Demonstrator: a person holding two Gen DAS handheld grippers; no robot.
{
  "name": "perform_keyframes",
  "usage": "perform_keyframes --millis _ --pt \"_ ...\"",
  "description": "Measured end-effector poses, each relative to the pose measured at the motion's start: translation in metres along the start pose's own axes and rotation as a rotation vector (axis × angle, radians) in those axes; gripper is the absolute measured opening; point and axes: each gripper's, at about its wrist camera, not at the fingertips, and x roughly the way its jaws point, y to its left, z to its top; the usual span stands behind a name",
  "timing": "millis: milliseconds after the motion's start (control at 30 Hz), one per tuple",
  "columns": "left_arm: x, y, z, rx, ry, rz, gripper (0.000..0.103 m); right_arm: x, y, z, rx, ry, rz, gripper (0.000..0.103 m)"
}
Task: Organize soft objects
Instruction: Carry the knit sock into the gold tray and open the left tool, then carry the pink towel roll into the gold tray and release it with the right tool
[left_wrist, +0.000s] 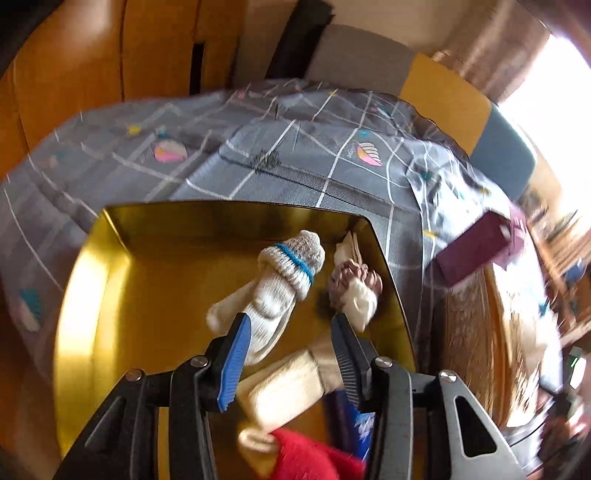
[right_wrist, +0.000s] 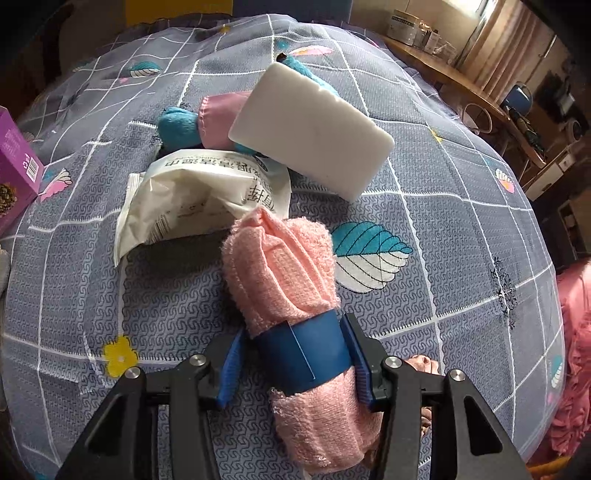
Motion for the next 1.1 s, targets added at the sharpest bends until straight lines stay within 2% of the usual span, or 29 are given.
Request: perform_keyframes --millis 167,433,700,900,1100 --pt "-0.026 -0.013 -0.021 0.079 -0.055 0.033 0.045 0.001 -0.001 0.001 0.0 0.0 -0.002 0.05" --pt "-0.045 -0.027 -0.044 0.137 -0.079 0.035 0.045 -0.001 -0.004 0.005 0.018 0.015 -0.008 0.049" --pt "-0.056 -0.038 -0.057 0.184 -0.1 0.011 0.045 -0.017 0.008 -0.002 -0.025 0.032 -0.019 0.038" --pt "-0.057 -0.039 -0.057 0.188 -0.1 -0.004 0.045 -0.048 0.023 0.003 -0.061 -0.02 0.063 0.037" --pt "-0.055 -0.035 -0.057 0.184 -0.091 -0.016 0.045 -0.082 0.052 0.043 -0.071 -0.076 0.148 0.037"
